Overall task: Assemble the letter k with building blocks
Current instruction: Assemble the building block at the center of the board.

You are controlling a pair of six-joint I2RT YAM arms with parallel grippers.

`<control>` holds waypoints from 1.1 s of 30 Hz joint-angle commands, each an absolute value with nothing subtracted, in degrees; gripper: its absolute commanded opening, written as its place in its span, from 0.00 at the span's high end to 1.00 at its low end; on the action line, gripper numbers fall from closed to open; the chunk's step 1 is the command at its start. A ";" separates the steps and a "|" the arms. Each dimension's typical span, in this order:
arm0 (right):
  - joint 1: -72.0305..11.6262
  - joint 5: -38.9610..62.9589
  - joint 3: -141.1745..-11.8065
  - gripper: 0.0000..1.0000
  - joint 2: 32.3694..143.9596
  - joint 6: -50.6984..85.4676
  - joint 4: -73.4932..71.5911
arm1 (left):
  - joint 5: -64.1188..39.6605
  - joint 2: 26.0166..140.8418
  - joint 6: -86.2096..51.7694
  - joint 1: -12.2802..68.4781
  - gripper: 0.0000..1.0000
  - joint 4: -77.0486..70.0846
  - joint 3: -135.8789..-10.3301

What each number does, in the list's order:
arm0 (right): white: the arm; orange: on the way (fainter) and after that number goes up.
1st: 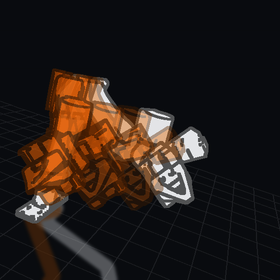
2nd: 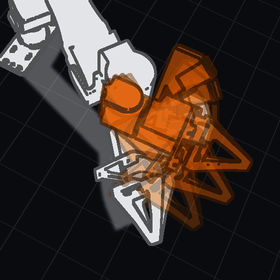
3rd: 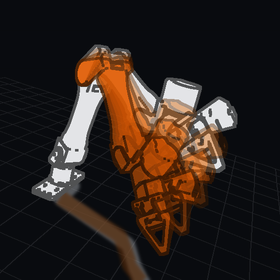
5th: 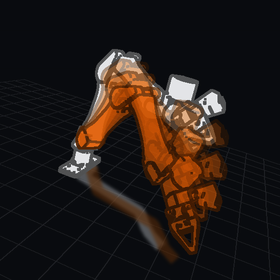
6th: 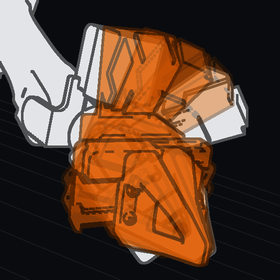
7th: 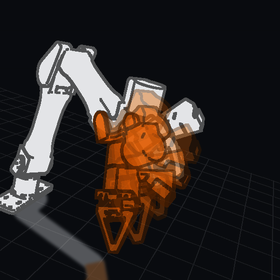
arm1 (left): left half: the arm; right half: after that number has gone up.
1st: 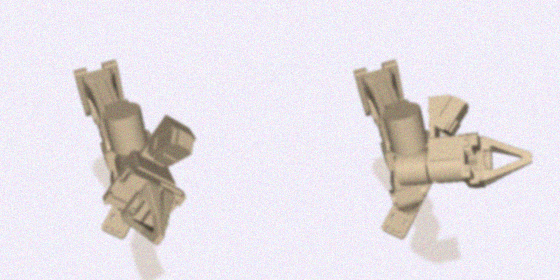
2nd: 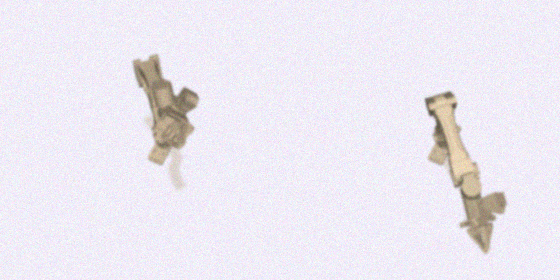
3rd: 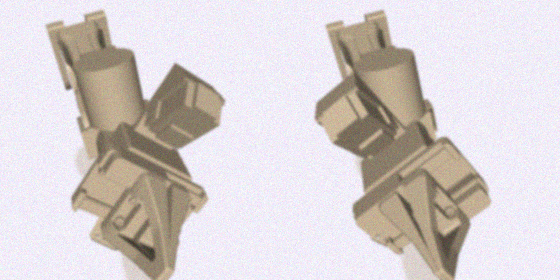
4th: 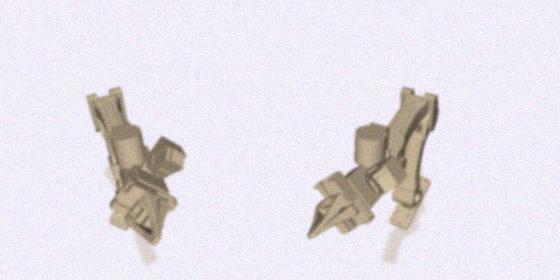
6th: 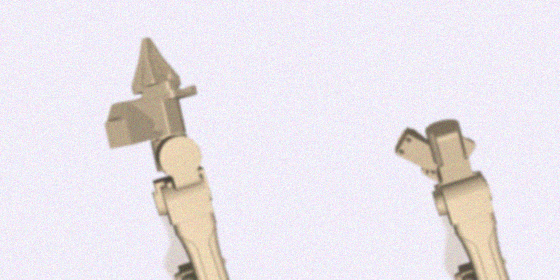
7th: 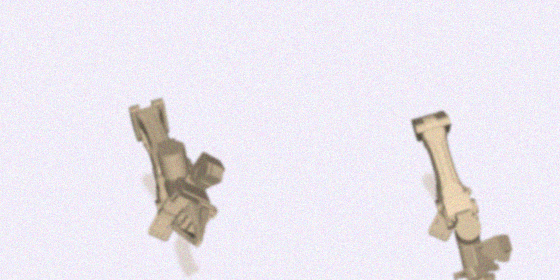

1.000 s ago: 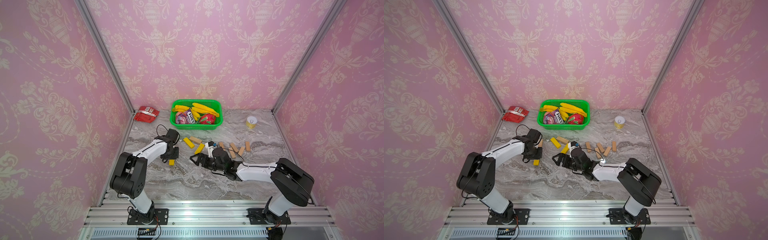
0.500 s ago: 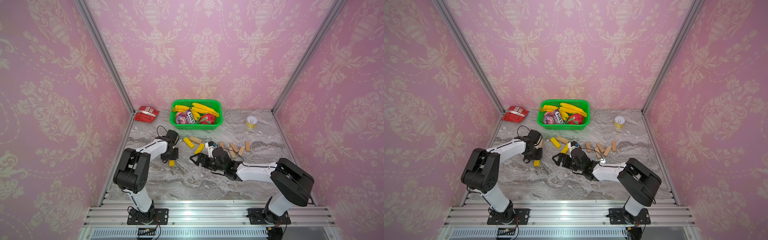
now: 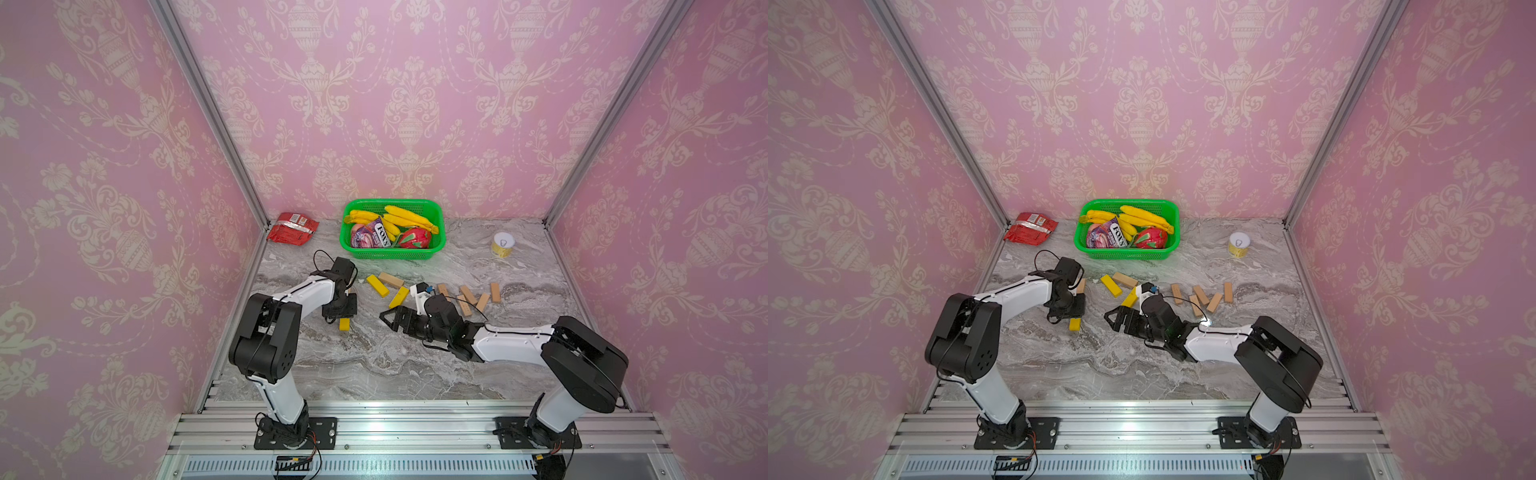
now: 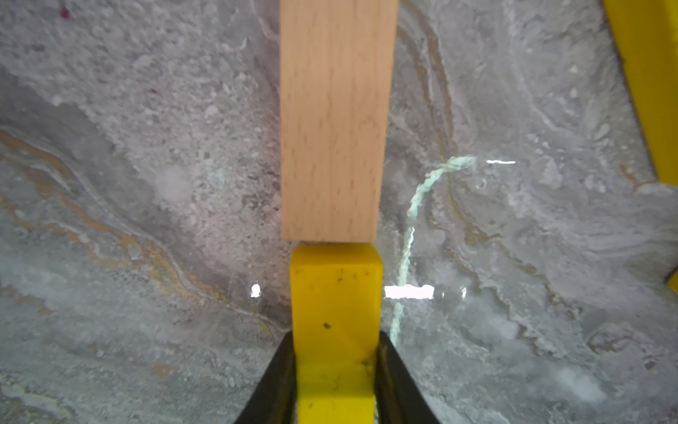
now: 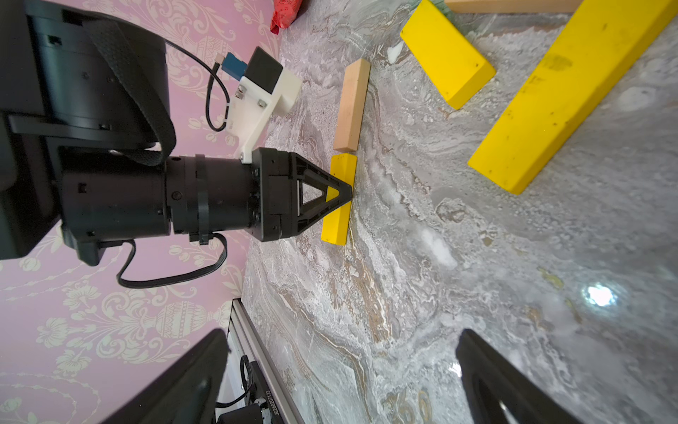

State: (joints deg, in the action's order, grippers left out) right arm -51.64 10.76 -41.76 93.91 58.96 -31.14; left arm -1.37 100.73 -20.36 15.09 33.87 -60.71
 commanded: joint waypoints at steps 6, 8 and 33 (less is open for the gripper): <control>-51.28 11.60 -41.57 0.00 93.73 59.33 -32.08 | -1.23 103.35 -19.98 14.44 0.96 34.97 -61.04; -51.25 11.60 -41.57 0.00 93.65 59.22 -32.13 | -0.99 103.39 -19.95 14.42 0.96 35.18 -61.08; -51.18 11.95 -42.12 0.00 94.13 59.21 -31.86 | 1.82 103.78 -19.61 14.28 0.96 37.17 -62.23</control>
State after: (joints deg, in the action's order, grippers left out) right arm -51.64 11.22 -41.76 93.91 58.96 -31.14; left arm -1.13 101.73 -20.36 15.05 35.22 -62.13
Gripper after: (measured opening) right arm 0.998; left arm 0.337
